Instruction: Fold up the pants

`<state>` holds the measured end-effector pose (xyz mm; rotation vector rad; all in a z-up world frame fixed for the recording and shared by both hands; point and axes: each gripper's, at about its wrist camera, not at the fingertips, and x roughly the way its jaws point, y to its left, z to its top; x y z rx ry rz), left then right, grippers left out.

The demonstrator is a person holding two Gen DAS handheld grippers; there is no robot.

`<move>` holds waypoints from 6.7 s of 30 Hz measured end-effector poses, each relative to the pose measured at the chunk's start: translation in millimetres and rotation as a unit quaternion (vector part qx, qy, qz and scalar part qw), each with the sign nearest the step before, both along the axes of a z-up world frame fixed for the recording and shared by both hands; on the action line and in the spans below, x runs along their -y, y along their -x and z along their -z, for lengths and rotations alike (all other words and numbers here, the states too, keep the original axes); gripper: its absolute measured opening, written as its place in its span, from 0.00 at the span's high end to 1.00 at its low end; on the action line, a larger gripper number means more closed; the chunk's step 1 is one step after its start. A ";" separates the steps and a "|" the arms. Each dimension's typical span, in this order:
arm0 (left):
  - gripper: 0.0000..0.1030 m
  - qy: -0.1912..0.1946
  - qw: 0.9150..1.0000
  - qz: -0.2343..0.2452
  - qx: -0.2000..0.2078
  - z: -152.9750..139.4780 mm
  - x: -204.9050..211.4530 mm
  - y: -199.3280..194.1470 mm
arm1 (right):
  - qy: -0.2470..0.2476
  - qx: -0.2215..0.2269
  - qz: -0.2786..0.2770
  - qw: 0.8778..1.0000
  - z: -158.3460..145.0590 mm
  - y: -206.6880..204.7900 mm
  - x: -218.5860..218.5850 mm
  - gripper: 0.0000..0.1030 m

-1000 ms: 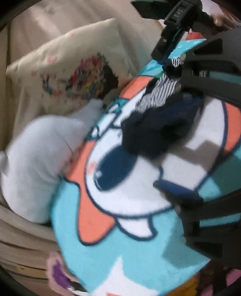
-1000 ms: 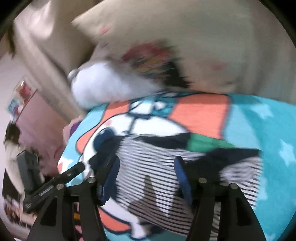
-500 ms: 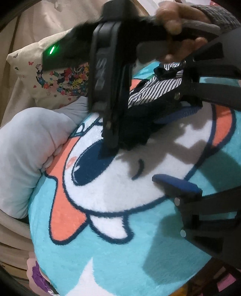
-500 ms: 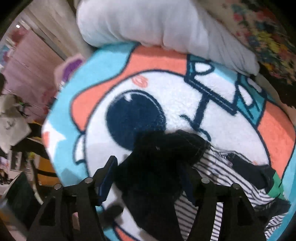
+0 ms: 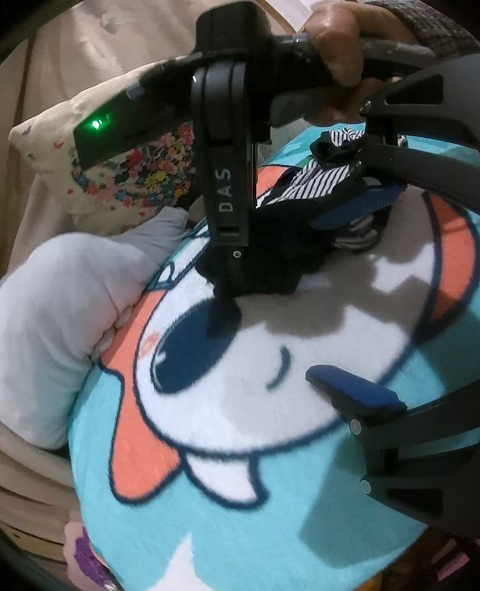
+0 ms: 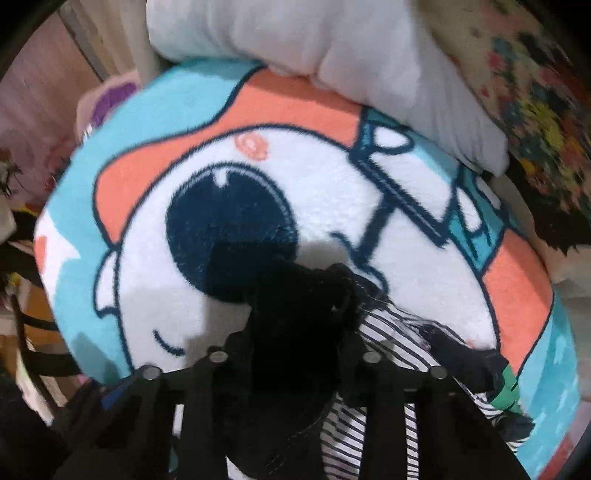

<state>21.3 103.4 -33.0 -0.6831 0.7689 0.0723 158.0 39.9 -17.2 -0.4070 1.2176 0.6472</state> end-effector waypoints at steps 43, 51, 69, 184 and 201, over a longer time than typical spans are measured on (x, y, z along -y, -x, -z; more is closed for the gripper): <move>0.46 -0.088 0.972 0.218 -0.019 -52.0 181.5 -64.0 | -0.277 0.064 0.267 0.921 -28.1 19.3 355.0 0.45; 0.46 -0.075 0.977 0.187 -0.065 -16.6 180.7 -86.2 | -0.436 0.015 0.179 0.882 -57.2 30.4 323.9 0.45; 0.45 -0.094 0.975 0.196 -0.041 -18.5 173.7 -61.7 | -0.357 0.095 0.309 0.877 -16.4 58.5 350.7 0.48; 0.20 -0.302 0.950 0.061 -0.039 -11.5 123.9 -14.8 | -0.273 0.107 0.261 0.919 -17.0 20.0 279.2 0.37; 0.20 -0.301 0.952 0.057 -0.018 -19.5 126.5 -3.3 | -0.226 0.198 0.292 0.908 -17.0 101.6 301.0 0.32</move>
